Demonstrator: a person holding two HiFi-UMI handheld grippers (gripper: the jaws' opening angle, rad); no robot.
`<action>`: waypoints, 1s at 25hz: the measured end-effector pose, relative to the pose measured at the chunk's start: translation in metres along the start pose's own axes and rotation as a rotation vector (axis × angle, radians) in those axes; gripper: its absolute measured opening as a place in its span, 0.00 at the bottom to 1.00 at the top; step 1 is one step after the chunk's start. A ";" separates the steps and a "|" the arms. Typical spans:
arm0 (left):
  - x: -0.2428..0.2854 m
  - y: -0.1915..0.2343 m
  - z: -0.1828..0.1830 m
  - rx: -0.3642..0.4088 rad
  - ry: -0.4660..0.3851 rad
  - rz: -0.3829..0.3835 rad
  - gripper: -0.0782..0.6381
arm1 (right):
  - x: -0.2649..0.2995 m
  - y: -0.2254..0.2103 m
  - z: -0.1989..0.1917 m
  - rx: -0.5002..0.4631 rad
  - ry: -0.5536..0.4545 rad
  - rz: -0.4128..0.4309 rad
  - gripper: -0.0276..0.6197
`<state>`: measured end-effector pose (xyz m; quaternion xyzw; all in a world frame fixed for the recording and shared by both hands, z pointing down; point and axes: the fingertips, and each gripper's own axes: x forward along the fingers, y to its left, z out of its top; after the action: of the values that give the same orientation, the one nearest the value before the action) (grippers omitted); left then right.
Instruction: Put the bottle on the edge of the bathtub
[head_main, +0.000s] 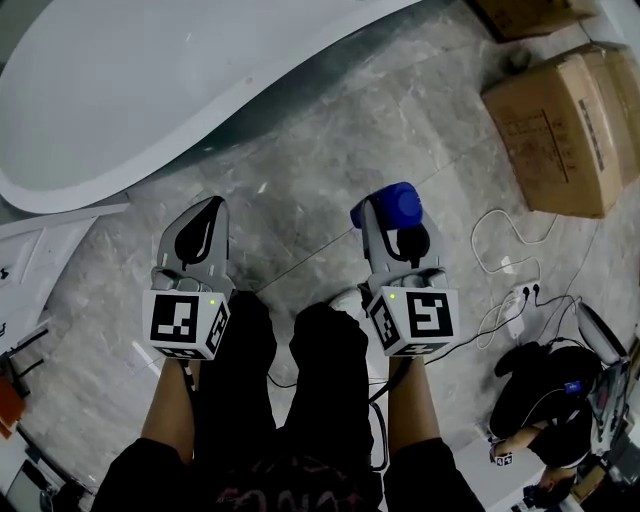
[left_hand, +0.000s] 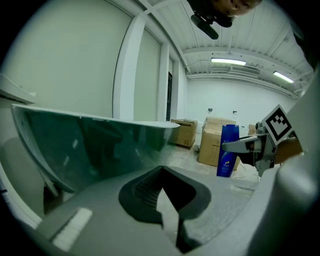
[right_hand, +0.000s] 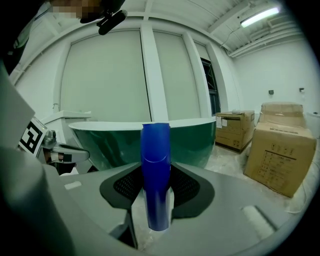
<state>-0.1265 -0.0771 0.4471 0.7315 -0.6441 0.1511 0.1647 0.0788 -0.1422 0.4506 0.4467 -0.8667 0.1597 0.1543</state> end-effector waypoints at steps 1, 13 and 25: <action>0.005 0.004 -0.008 -0.001 -0.001 0.005 0.11 | 0.005 -0.003 -0.009 -0.003 0.001 -0.003 0.33; 0.067 0.036 -0.113 0.006 -0.002 0.013 0.11 | 0.060 -0.029 -0.103 -0.005 -0.014 -0.004 0.33; 0.135 0.069 -0.228 0.016 -0.035 -0.004 0.11 | 0.132 -0.052 -0.208 -0.048 -0.015 0.030 0.33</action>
<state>-0.1807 -0.1058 0.7139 0.7367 -0.6442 0.1429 0.1479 0.0746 -0.1799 0.6996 0.4309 -0.8781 0.1378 0.1560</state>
